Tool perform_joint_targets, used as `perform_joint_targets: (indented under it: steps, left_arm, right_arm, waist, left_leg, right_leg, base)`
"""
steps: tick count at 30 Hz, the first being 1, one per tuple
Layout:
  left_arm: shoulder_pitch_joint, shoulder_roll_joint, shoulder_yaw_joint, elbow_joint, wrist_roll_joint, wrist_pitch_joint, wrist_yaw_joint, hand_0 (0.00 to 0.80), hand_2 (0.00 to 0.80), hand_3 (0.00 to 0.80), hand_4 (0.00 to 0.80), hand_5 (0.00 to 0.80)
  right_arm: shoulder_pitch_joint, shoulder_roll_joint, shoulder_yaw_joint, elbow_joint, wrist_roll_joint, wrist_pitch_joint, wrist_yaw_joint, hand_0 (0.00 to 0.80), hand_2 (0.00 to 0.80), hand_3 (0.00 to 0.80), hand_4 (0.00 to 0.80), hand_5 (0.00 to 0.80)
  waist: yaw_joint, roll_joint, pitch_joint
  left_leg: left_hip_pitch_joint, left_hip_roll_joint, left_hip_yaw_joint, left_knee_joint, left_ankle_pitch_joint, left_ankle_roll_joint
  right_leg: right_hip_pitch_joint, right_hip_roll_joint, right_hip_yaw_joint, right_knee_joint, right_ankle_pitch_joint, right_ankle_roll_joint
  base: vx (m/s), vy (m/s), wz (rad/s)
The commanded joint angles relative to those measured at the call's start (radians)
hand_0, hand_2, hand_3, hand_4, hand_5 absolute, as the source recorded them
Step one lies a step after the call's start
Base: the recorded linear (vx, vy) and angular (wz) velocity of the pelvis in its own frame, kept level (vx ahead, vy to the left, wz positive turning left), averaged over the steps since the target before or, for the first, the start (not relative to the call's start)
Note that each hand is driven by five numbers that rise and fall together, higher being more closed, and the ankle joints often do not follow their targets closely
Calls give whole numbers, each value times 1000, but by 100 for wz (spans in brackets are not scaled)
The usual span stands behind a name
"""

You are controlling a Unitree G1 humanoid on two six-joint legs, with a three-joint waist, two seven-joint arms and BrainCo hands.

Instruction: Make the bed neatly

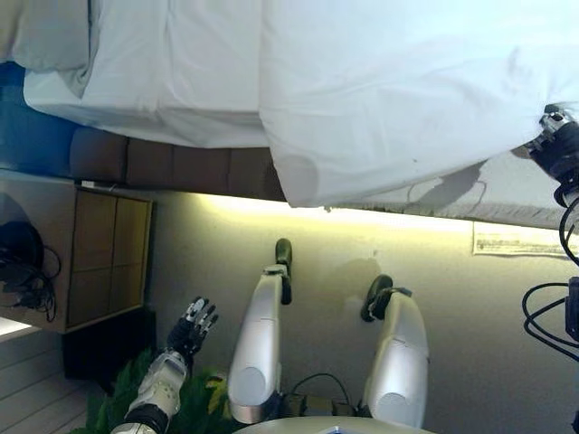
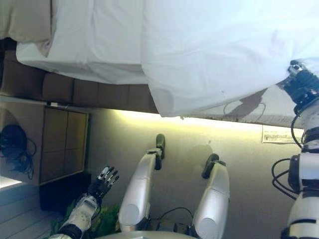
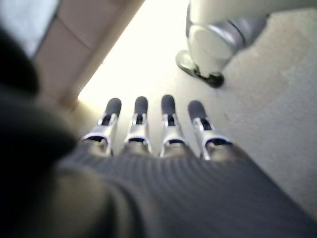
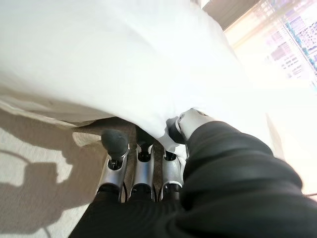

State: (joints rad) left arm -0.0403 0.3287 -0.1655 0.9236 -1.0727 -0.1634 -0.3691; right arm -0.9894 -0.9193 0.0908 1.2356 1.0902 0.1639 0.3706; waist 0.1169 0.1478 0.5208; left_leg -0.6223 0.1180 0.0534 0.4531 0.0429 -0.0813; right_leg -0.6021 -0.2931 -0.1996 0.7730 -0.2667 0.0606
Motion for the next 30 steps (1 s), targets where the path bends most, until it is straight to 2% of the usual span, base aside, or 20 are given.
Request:
perform_joint_targets:
  steps: [1,5,6,10,15,21,24,30]
  left_arm:
    - [11,28,-11,28,49,-51,-2,0,0,0,0,0]
    - [-40,41,-38,-8,74,-65,24,0,0,0,0,0]
    - [-57,47,-46,-20,76,-68,37,0,0,0,0,0]
    - [-138,78,-55,-62,57,-50,78,0,0,0,0,0]
    - [-275,108,-89,-154,48,16,145,0,0,0,0,0]
    - [-392,35,-144,-165,-38,123,154,0,0,0,0,0]
    - [-434,-8,-179,-137,-74,247,135,0,0,0,0,0]
    - [-490,-72,-244,-80,-248,414,108,0,0,0,0,0]
  right_arm:
    - [21,45,-26,-70,44,-1,81,800,800,800,800,800]
    - [71,115,-18,-110,51,9,99,800,800,800,800,800]
    - [76,135,-12,-122,55,10,97,800,800,800,800,800]
    - [110,210,16,-176,67,7,80,800,800,800,800,800]
    - [149,300,72,-235,95,9,46,800,800,800,800,800]
    - [144,358,112,-255,89,29,-4,800,800,800,800,800]
    - [138,379,130,-273,95,33,-28,800,800,800,800,800]
    - [116,410,173,-328,137,17,-84,800,800,800,800,800]
  waist:
    - [9,-56,-101]
    - [3,-77,-137]
    - [2,-80,-143]
    - [-11,-94,-169]
    - [-29,-115,-225]
    - [-50,-130,-277]
    - [-60,-140,-290]
    - [-76,-168,-280]
  left_leg:
    - [73,62,9,11,-76,-40]
    - [151,64,25,-48,-62,-46]
    - [162,65,34,-72,-29,-39]
    - [237,66,42,-131,-11,-43]
    - [348,70,47,-235,21,-51]
    - [457,77,63,-348,52,-61]
    - [483,82,70,-374,57,-64]
    - [479,93,74,-383,61,-65]
  right_leg:
    - [38,-18,18,-137,114,15]
    - [127,-20,-2,-215,136,31]
    - [144,-19,-16,-249,172,26]
    - [227,-12,-28,-324,196,39]
    - [359,11,-53,-462,237,55]
    - [476,46,-71,-592,271,68]
    - [504,56,-76,-620,277,71]
    - [504,72,-66,-645,294,76]
  base:
    - [66,17,-1]
    - [56,20,-4]
    - [8,38,-2]
    - [76,13,5]
    - [149,-22,-6]
    - [141,0,-3]
    - [93,-32,-6]
    - [-2,-82,-3]
